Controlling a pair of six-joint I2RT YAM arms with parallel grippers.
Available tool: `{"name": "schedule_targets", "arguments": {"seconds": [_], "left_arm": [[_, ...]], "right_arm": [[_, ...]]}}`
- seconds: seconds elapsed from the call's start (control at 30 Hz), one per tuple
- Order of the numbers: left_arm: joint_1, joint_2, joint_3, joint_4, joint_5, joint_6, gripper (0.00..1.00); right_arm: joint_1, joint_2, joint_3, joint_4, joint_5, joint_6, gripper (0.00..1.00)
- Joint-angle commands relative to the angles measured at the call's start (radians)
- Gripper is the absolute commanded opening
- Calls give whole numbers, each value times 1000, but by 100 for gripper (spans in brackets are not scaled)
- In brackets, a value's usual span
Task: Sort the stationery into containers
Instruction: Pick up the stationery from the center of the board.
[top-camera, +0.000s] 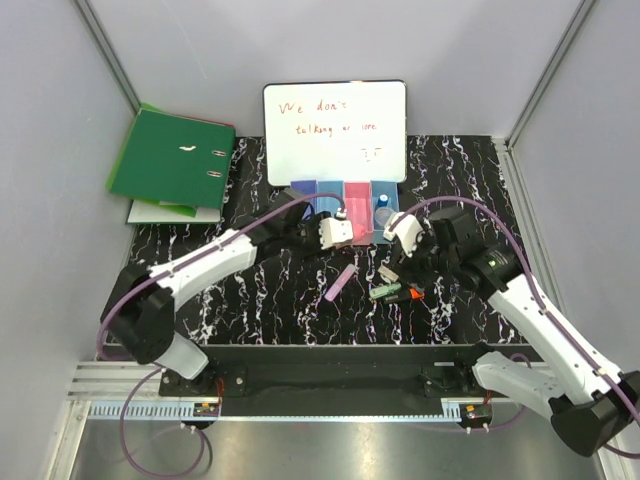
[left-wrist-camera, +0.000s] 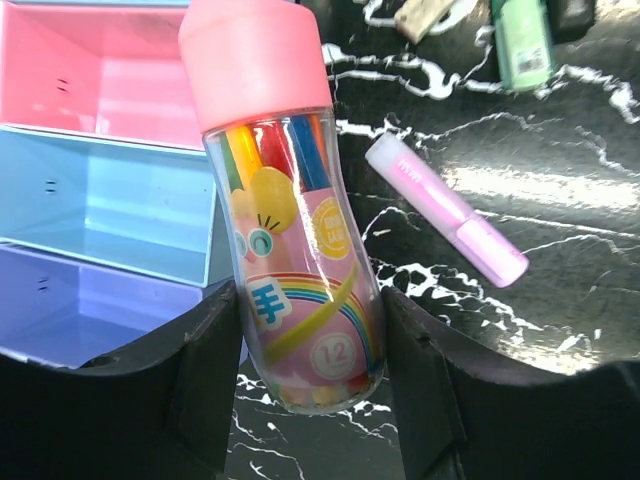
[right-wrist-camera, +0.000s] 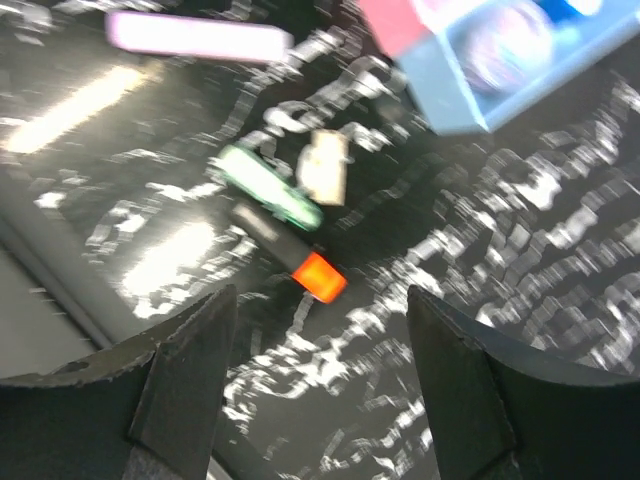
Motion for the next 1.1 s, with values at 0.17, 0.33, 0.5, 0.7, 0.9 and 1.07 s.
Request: {"name": "schedule_targets", "arguments": {"seconds": [0.17,0.33,0.5,0.7,0.9,1.07], "left_arm": [[-13,-246,-135,203,126,-64,0],[-15,-316,-198,246,221,-87,0],[-15,-329,-226,275,313,-86,0],[-23,-335,-221,352,339,-118,0],[-24,-327,-174,399,372,-147,0],[-24,-333,-166,415,386,-153,0]], "right_arm": [[-3,169,209,15,-356,-8,82],[-3,219,293,85,-428,-46,82],[-3,247,341,122,-518,-52,81],[-3,256,320,131,-613,-71,77],[0,270,286,145,-644,-69,77],[0,274,286,145,-615,-87,76]]}}
